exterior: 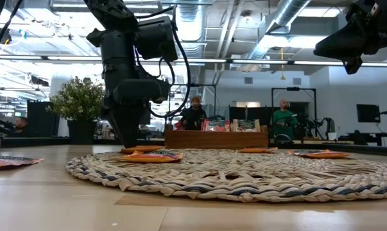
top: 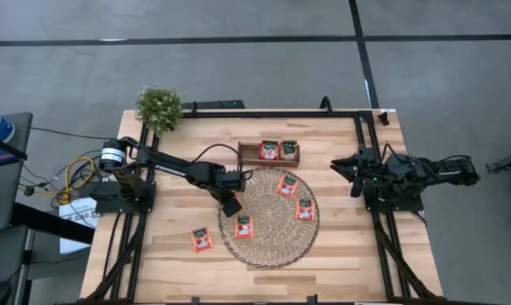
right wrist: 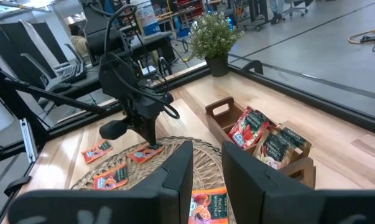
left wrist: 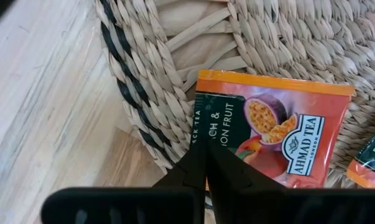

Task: Pick & Place Tea
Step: Put the orange tea bag into the left section of the wooden organizer

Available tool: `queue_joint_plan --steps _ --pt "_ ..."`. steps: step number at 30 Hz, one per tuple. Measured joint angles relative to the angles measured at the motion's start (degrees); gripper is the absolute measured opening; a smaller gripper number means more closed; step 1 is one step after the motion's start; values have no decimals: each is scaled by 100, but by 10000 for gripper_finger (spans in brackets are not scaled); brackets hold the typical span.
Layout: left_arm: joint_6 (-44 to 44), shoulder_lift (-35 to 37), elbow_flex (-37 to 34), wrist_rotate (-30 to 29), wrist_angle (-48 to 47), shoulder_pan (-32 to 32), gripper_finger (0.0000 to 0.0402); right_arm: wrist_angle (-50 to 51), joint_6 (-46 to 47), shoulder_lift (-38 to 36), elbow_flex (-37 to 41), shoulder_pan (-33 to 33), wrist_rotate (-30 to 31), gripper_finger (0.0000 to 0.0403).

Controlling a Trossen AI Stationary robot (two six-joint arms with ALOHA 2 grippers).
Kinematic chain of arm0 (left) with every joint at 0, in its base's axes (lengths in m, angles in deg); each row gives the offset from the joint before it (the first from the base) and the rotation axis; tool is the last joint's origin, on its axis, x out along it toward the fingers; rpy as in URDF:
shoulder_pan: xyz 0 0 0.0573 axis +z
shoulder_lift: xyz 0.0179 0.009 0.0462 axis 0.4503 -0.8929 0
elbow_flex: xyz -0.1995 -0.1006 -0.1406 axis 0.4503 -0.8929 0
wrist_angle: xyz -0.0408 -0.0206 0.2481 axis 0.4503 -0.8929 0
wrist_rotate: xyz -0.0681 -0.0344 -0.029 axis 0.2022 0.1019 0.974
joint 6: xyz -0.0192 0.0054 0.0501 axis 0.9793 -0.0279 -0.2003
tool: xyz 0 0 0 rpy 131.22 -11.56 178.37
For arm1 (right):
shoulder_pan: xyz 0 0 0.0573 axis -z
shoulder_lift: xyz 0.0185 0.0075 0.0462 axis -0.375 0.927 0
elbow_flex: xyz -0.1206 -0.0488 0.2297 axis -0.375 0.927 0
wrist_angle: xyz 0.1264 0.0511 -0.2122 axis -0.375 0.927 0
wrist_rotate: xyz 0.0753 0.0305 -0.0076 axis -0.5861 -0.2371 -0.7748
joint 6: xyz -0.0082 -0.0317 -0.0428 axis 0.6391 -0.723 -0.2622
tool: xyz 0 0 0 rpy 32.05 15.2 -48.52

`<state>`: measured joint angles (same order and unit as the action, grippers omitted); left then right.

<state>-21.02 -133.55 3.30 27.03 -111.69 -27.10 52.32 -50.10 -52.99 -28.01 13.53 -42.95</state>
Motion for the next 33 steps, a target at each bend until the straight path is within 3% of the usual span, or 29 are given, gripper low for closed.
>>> queue_joint_plan --steps 15,33 --pt "-195 -11 584 -152 -335 -2 0 2 0 0 0 0 0 77" --pt "-476 2 597 61 -414 -4 7 4 0 0 0 2 0 77"
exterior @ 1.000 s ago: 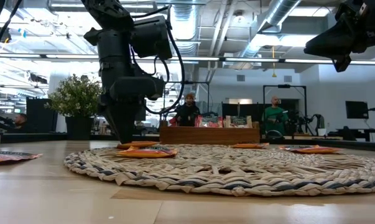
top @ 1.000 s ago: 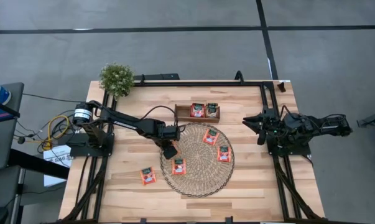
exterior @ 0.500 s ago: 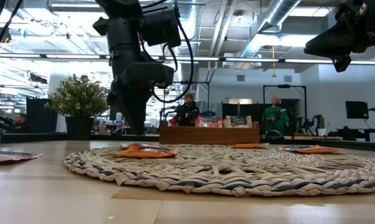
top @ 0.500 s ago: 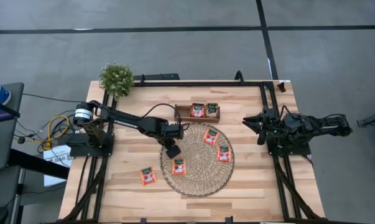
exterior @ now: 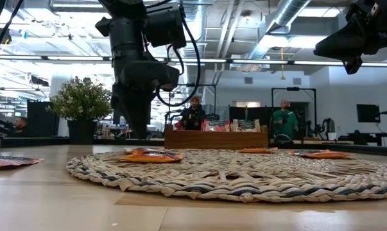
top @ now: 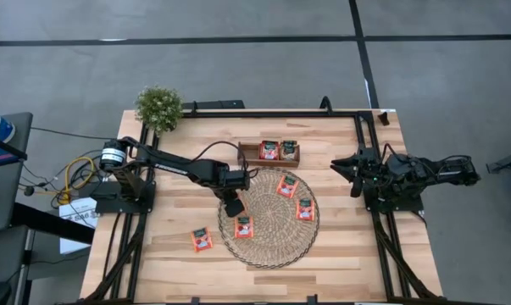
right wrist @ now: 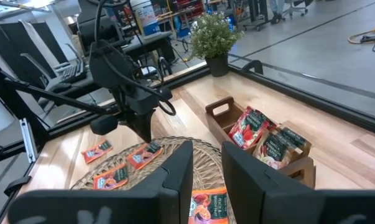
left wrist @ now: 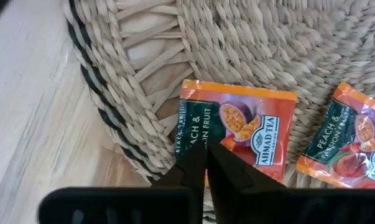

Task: Pick & Place Tea
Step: Put the orange tea bag into the left section of the wooden organizer

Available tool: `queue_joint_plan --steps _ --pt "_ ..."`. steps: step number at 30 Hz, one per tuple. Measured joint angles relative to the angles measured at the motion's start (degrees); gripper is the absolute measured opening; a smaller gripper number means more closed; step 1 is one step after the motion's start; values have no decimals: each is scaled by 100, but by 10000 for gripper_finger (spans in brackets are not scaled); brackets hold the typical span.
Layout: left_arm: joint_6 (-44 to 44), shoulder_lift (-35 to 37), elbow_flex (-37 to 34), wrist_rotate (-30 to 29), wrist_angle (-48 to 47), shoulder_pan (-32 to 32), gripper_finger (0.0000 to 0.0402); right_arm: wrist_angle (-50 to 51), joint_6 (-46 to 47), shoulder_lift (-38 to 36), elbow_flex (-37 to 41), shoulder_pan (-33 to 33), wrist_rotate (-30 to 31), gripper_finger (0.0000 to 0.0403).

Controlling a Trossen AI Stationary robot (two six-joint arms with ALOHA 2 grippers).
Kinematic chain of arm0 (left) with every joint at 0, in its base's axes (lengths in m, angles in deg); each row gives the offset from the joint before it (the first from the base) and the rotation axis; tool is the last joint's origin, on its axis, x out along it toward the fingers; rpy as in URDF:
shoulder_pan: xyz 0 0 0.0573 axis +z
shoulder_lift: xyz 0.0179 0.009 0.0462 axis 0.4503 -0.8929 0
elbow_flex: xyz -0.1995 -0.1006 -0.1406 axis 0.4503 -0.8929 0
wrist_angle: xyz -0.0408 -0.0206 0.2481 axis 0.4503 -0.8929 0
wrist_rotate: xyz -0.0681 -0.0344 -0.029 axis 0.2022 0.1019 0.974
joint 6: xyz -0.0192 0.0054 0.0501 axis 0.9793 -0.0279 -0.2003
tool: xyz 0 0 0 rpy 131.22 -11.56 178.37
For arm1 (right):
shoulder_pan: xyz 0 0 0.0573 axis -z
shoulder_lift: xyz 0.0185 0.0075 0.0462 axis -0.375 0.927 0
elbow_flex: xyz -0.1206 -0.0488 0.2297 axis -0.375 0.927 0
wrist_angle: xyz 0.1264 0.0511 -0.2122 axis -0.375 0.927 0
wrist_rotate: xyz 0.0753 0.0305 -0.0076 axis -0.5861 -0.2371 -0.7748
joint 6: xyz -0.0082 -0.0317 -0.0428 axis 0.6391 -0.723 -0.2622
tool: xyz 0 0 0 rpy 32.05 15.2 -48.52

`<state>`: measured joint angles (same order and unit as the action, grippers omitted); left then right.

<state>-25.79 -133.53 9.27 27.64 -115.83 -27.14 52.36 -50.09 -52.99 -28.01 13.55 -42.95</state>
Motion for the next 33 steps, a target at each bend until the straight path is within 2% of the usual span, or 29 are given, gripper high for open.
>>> queue_joint_plan --steps 10,14,26,33 --pt "17 2 2 35 170 0 112 -1 0 0 0 -2 0 77" --pt "-62 2 2 33 74 0 135 0 0 0 0 -2 0 77" --pt "-289 -453 32 -50 -16 -37 124 2 0 -1 0 -2 0 77" --pt "-275 -492 31 -147 -93 -37 88 2 -2 -2 0 -2 1 77"
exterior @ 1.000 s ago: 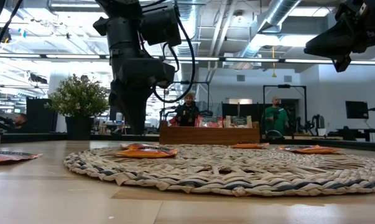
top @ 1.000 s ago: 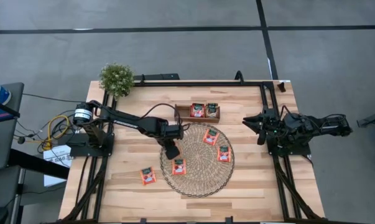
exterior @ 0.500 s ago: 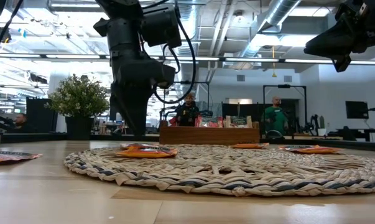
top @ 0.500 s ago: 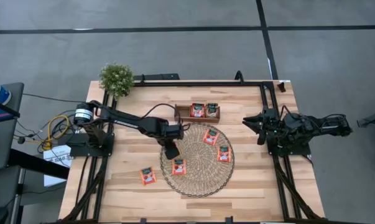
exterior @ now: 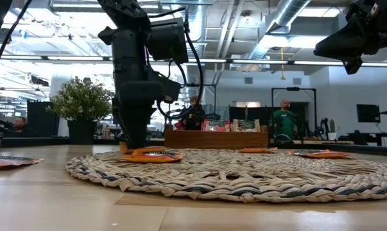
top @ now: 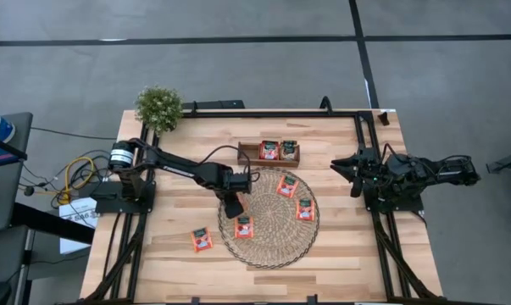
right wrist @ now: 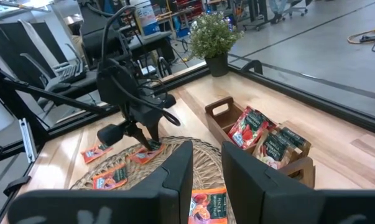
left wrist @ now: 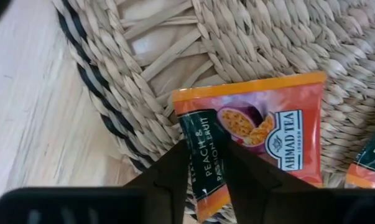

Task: Pick & Place Tea
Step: Put the orange tea bag into the left section of the wooden organizer

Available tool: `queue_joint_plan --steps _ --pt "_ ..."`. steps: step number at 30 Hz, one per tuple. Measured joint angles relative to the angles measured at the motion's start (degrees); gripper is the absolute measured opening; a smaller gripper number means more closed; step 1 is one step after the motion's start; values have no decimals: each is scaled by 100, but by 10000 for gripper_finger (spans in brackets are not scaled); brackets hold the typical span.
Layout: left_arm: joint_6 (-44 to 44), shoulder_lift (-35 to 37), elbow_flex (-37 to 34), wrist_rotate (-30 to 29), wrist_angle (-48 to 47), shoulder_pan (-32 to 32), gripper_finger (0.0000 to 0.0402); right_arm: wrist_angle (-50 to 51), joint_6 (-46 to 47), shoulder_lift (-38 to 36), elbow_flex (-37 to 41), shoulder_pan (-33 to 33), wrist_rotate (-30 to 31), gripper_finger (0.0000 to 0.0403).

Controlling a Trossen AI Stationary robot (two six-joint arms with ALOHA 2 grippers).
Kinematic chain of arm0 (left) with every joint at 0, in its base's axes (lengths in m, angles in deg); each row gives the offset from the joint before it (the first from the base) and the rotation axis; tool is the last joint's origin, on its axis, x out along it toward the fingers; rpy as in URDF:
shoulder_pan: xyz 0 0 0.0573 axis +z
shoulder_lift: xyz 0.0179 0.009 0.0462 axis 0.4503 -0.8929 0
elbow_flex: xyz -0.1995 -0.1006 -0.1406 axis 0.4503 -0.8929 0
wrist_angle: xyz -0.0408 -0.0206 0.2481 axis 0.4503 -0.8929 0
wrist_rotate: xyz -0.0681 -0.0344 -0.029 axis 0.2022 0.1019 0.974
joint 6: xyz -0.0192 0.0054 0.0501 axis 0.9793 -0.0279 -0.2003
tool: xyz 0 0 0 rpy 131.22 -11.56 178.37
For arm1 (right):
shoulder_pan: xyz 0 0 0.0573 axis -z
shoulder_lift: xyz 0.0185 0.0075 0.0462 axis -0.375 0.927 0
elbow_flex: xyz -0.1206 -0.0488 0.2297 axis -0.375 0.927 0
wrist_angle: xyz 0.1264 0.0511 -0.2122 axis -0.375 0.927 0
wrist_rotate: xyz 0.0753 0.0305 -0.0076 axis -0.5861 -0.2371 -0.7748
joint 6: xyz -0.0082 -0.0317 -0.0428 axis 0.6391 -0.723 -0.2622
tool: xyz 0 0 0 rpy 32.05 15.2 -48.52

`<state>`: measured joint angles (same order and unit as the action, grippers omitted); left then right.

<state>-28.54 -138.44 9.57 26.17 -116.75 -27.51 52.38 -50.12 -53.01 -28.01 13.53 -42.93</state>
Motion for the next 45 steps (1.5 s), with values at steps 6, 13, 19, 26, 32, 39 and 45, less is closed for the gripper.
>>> queue_joint_plan --steps 6,13,19,26,32,39,45 --pt "2 10 -8 -36 -42 2 22 0 0 0 0 0 1 77" --pt "5 4 181 -101 -349 0 3 0 2 0 0 0 1 77" --pt "-239 -2 795 -335 -920 0 2 0 2 0 0 2 -1 77" --pt "-625 2 1842 -892 -1715 0 2 0 0 0 0 2 1 77" --pt "-1929 15 2674 -2302 -1980 62 1 0 -2 0 0 2 1 77" --pt "-3860 15 2865 -3059 -1672 557 0 6 -4 0 0 0 -1 77" --pt "-4168 15 2865 -2974 -1407 1189 0 22 -5 0 0 2 1 77"
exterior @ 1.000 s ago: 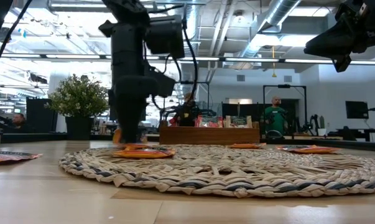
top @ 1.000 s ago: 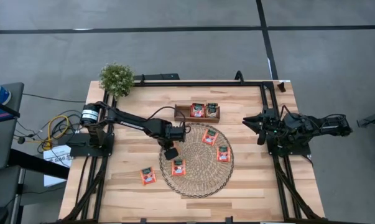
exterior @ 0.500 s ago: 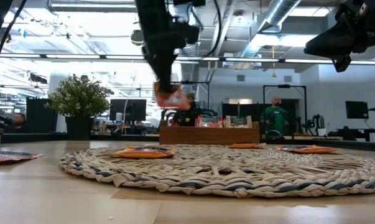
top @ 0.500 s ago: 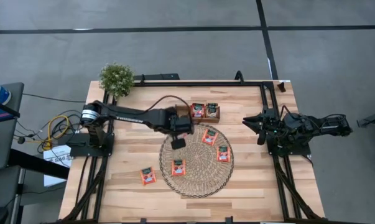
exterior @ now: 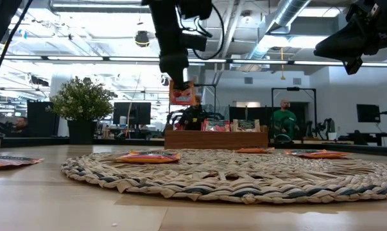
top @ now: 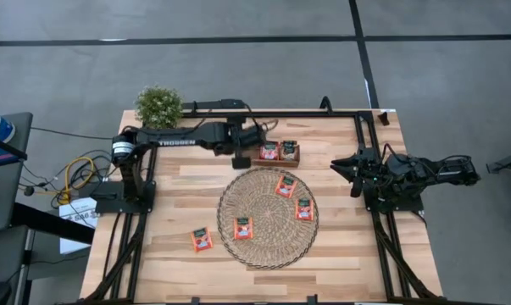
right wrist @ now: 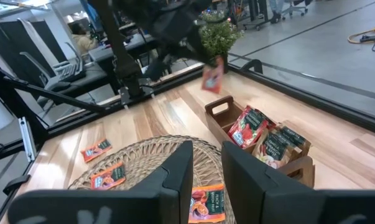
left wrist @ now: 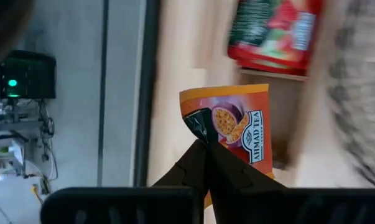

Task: Pick & Place Tea
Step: Put the orange tea bag into the left section of the wooden organizer

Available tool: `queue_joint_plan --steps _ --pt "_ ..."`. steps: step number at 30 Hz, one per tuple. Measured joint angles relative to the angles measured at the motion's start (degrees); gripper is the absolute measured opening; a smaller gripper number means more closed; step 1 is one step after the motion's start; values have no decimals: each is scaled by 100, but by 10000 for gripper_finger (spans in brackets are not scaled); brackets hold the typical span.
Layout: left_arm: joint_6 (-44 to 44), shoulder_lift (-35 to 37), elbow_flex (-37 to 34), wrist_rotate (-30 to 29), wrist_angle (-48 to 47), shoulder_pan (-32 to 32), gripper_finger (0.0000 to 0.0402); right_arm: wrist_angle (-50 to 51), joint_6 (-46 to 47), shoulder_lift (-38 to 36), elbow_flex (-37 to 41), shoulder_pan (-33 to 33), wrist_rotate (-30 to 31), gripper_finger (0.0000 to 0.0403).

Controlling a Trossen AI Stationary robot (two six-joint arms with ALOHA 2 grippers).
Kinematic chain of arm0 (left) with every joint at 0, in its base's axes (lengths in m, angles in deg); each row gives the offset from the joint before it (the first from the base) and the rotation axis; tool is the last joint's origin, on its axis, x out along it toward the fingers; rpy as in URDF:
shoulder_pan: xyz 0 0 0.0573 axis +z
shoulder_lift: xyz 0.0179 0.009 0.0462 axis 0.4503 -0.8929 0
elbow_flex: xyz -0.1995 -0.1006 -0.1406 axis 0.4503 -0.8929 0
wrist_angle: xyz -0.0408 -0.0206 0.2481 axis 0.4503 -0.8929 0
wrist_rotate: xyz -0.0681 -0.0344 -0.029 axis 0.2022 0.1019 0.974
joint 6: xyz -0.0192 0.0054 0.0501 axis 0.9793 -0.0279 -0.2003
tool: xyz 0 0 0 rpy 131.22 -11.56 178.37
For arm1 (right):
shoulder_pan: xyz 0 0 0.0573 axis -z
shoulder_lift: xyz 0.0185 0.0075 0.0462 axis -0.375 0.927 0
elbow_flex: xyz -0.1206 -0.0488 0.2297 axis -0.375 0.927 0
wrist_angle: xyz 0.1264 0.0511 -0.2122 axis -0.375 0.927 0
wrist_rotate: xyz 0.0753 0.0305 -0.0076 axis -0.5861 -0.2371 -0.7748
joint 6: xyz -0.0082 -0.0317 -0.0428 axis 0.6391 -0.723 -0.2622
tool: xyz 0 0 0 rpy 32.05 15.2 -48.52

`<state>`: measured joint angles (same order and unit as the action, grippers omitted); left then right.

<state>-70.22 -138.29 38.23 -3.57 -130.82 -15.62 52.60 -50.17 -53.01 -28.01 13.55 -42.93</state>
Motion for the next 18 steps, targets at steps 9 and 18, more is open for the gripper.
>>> queue_joint_plan --steps 9,18 --pt "-990 -216 2 233 892 238 0 2 -1 0 0 -2 -2 77" --pt "-1226 -733 -1 265 792 222 0 50 1 0 2 -2 0 77"
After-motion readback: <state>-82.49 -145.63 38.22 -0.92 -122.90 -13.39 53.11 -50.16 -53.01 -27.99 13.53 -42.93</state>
